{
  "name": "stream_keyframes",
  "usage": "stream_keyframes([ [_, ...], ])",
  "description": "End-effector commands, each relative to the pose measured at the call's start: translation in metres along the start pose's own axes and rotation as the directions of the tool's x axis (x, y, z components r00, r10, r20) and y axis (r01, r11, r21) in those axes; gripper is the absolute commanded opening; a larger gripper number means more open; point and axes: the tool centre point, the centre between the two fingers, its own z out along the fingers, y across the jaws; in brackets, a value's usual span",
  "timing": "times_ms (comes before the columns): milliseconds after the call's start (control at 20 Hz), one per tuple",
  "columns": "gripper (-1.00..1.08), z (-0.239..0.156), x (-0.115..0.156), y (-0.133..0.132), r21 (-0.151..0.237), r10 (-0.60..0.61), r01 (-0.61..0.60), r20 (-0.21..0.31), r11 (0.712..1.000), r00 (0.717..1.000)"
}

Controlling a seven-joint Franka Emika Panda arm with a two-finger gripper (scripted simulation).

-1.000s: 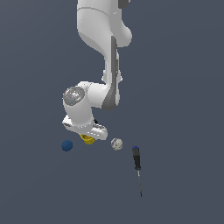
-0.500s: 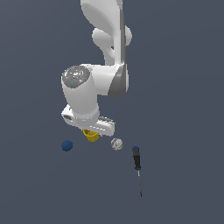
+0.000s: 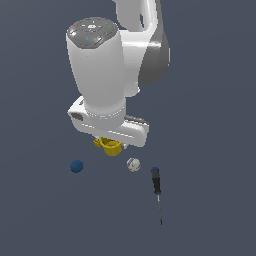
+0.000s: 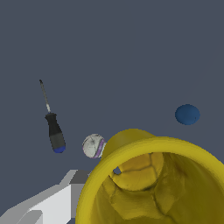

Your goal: Pick up a designated object from a clutter of objects.

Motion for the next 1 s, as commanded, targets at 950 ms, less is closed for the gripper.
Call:
stream_keyframes([
  [950, -1.00, -0.161, 0.027, -0.071, 0.001, 0.000, 0.000, 0.000, 1.000, 1.000],
])
